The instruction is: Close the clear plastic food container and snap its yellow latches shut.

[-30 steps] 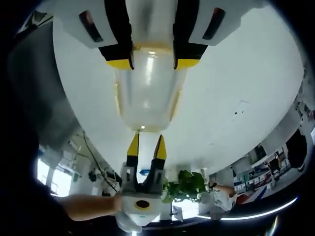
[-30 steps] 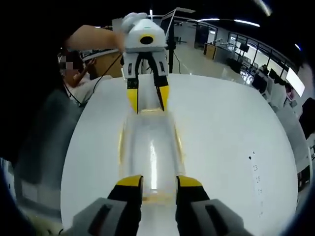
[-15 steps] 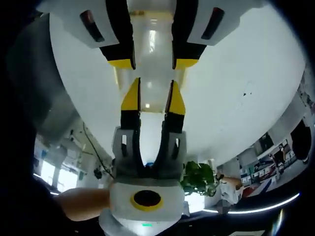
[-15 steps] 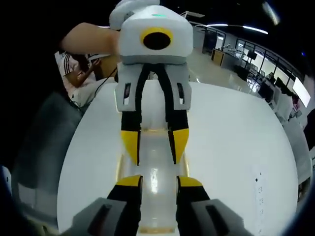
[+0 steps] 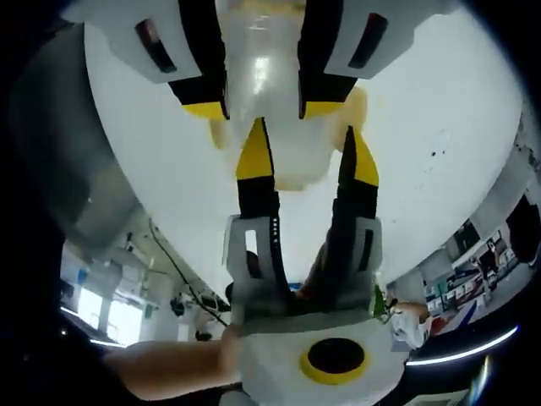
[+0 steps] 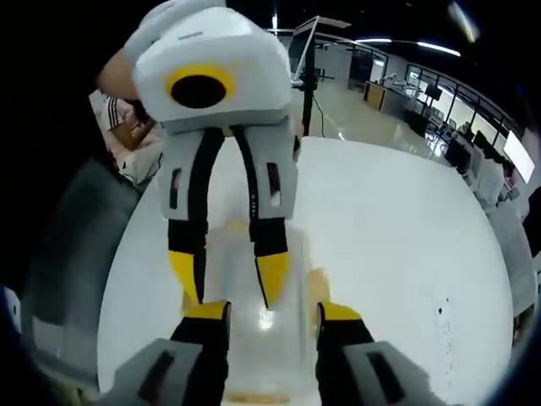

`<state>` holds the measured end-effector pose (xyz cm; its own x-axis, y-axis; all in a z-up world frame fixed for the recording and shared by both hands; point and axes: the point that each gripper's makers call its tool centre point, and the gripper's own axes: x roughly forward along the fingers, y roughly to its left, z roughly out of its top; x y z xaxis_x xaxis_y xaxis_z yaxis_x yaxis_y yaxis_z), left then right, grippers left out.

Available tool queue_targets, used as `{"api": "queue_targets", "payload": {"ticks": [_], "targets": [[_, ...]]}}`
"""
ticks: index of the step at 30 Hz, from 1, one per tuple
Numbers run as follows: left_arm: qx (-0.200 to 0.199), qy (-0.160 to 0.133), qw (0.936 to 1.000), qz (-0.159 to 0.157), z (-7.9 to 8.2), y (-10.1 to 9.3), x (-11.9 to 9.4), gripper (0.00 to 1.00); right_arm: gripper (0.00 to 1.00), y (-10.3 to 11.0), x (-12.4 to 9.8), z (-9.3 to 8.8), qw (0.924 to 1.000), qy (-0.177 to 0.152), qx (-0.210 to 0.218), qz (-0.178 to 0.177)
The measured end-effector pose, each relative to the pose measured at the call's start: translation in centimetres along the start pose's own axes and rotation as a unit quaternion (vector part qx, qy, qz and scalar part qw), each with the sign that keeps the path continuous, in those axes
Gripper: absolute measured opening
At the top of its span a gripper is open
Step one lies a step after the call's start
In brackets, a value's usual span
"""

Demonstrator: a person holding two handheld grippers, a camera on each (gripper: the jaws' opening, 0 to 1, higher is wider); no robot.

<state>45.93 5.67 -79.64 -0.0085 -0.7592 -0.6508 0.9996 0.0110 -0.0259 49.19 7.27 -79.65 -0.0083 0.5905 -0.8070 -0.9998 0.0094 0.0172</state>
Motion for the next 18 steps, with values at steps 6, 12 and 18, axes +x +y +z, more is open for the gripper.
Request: {"api": "queue_targets", "payload": {"ticks": [6,12,18], "targets": [[-0.004,-0.003,1.0,0.003,-0.3,-0.2,-0.1,0.36,0.5,0.3,0.4,-0.3,0.9995,0.014,0.004,0.028],[0.003,-0.001,0.9998,0.018,-0.5,-0.9,0.0,0.43,0.53,0.0,0.8,-0.3,0.9991,0.022,0.002,0.037],[0.03,0.01,0.9981,0.053,-0.8,-1.1,0.3,0.45,0.55,0.2,1.6,-0.7,0.9972,0.043,0.006,0.061]]}}
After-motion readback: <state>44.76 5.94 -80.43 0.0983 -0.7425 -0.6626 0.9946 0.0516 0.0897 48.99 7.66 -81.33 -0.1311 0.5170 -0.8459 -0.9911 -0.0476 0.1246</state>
